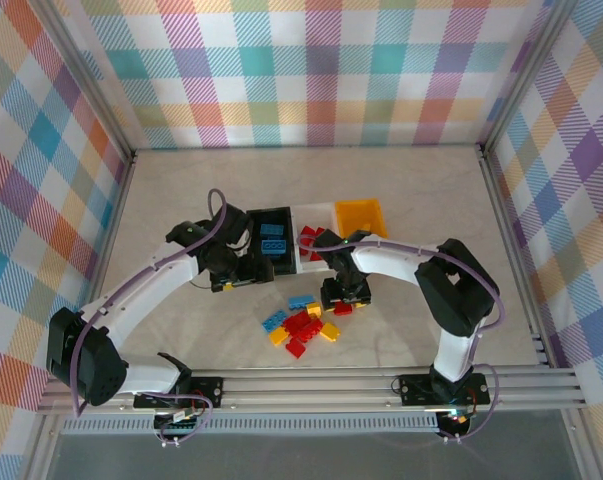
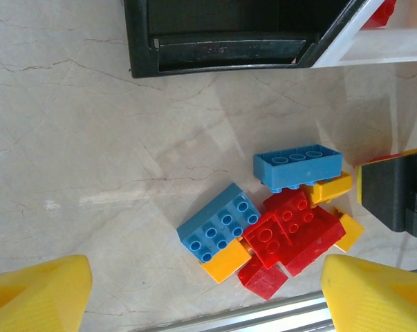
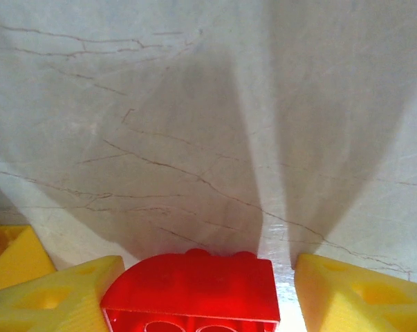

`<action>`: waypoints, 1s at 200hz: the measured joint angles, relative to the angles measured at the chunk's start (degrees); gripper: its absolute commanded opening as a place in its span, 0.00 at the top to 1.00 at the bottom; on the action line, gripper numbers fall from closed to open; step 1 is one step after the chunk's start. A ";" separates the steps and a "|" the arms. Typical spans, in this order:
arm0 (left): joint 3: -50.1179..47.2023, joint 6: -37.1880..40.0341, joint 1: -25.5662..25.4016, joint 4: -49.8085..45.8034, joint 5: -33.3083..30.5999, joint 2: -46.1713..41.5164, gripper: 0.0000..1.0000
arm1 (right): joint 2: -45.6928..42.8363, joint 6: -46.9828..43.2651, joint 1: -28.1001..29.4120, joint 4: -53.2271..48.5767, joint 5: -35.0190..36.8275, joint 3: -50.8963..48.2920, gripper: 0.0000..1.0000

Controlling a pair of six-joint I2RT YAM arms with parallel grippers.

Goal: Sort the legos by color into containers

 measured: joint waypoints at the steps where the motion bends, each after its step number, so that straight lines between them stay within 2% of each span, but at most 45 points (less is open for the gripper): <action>1: 0.00 0.00 0.00 0.02 0.00 -0.02 0.14 | 0.04 0.02 0.00 -0.02 0.07 0.02 0.41; 57: -0.57 -0.26 0.00 0.07 -0.02 -2.03 0.13 | 0.00 0.02 0.02 -0.52 1.01 0.74 0.44; 91: -1.01 -0.66 0.00 0.11 -0.02 -2.14 0.13 | -3.54 0.04 0.02 -3.10 1.62 2.49 0.44; 126: -1.14 -1.27 0.00 0.33 0.00 -2.14 0.13 | -7.41 -0.04 0.02 -7.67 2.49 11.04 0.43; 169: -1.49 -1.66 0.00 1.31 0.00 -2.14 0.13 | -4.39 -2.12 -0.17 -11.41 2.91 26.08 0.42; 200: -1.77 -1.77 0.00 1.62 -0.02 -2.38 0.13 | -3.28 -2.75 -0.22 -12.26 2.84 23.89 0.34</action>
